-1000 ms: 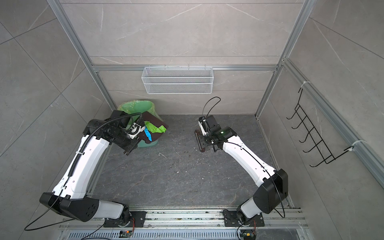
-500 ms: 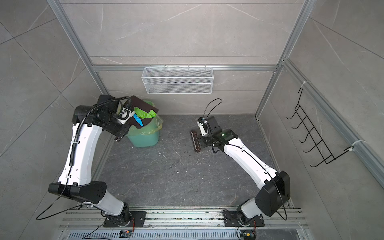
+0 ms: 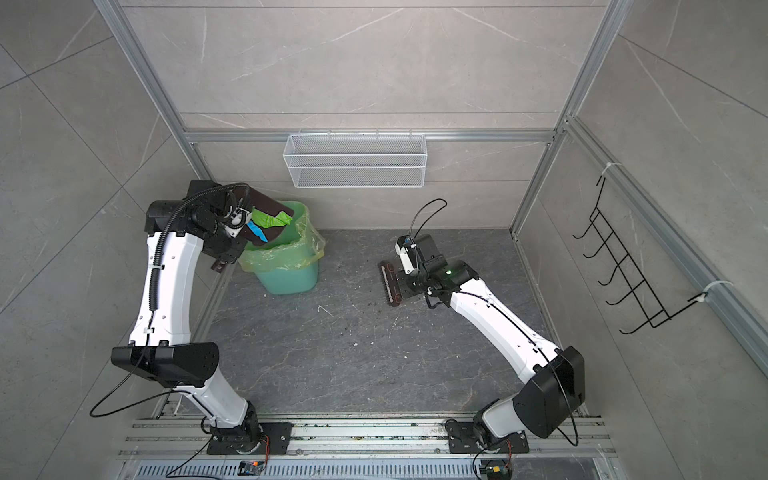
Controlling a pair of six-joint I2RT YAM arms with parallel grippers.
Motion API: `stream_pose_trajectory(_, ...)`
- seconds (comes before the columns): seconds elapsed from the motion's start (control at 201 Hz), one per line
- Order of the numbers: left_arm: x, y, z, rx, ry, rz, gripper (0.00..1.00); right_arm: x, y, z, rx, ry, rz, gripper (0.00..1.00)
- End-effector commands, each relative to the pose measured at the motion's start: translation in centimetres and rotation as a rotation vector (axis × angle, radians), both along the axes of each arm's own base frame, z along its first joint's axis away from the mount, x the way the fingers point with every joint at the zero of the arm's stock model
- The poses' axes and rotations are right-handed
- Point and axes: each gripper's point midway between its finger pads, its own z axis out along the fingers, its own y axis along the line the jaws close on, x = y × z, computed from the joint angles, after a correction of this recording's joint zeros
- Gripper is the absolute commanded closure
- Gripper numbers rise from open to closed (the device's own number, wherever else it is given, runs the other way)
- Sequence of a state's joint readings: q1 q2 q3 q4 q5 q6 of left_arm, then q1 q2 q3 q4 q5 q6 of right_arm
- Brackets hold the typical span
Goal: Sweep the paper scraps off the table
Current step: 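Tip the dustpan with the left gripper to dump scraps into the bin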
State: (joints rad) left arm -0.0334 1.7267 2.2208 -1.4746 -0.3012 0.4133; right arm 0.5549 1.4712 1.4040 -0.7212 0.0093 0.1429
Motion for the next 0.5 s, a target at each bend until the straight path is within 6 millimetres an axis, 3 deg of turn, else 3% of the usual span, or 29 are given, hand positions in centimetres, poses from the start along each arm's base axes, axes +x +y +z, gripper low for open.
stream_pose_trajectory(0.0,0.9,1.8,1.2,0.073,-0.058,0.041,1.00,0.0,0.4,1.2,0.038,-0.030,0.014,1.00)
stream_pose_trajectory(0.314,1.7,4.0,1.8,0.218,-0.059,0.062,1.00,-0.1,0.6,1.8,0.055,-0.041,0.026,1.00)
stream_pose_trajectory(0.493,1.9,5.4,3.5,0.317,-0.106,0.083,1.00,-0.2,0.7,1.9,0.060,-0.038,0.031,1.00)
